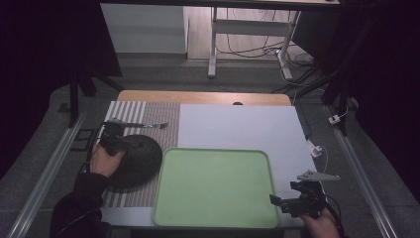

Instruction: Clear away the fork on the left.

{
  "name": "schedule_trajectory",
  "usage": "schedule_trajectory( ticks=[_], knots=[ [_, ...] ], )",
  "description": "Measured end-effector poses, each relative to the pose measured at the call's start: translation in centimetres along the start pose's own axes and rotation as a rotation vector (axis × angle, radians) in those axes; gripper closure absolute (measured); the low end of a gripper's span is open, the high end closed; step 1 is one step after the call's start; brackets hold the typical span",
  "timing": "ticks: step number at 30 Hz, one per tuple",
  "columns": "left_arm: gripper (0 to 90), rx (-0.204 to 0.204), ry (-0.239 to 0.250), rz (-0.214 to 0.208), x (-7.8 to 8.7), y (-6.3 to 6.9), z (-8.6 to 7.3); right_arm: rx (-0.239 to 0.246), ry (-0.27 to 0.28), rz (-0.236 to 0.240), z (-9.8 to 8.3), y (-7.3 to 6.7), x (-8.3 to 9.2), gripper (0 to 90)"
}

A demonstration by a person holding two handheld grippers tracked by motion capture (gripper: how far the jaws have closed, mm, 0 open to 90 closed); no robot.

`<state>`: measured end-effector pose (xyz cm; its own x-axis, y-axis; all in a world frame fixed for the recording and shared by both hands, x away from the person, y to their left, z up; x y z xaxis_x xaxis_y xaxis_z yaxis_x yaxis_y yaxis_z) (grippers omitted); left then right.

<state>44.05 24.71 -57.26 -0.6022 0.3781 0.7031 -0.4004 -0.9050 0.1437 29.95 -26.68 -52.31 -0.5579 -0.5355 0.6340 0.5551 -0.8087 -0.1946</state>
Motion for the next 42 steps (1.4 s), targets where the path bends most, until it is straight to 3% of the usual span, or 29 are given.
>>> schedule_trajectory(
  ticks=[7,20,29,32,35,39,42],
  knots=[
    [0.1,-0.006,-0.017,0.021,-1.2,-1.3,1.0,-0.002,0.002,-0.001,0.0,0.1,0.0,0.8],
    [0.2,0.041,-0.02,0.053,-3.0,-4.2,2.7,-0.005,0.003,0.001,0.0,0.1,0.0,0.8],
    [1.8,0.048,-0.079,0.1,-5.0,-5.8,3.2,-0.011,0.005,0.006,0.0,0.1,0.1,0.8],
    [13.0,0.032,-0.081,0.13,-5.2,-6.2,3.4,-0.012,0.006,0.006,0.0,0.1,0.1,0.8],
    [30.8,0.035,-0.072,0.121,-5.1,-6.4,3.8,-0.009,0.007,0.005,0.0,0.1,0.1,0.8],
    [65.9,0.054,-0.075,0.116,-5.1,-7.0,4.0,-0.008,0.008,0.006,0.0,0.1,0.1,0.8],
    [84.2,0.062,-0.077,0.123,-5.1,-7.3,4.1,-0.008,0.009,0.006,0.0,0.1,0.1,0.8]
  ],
)
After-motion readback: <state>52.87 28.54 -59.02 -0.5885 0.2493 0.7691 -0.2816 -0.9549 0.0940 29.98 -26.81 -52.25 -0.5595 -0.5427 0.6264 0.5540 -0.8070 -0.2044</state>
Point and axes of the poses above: each handheld gripper's, and its own axes: x roughly backward along the jaws, z roughly out of its top, y roughly to its right, the point moved 9 cm from there along -x, roughly forward along the jaws, and after that the axes turned 5 degrees about y, right-handed, at the moved point
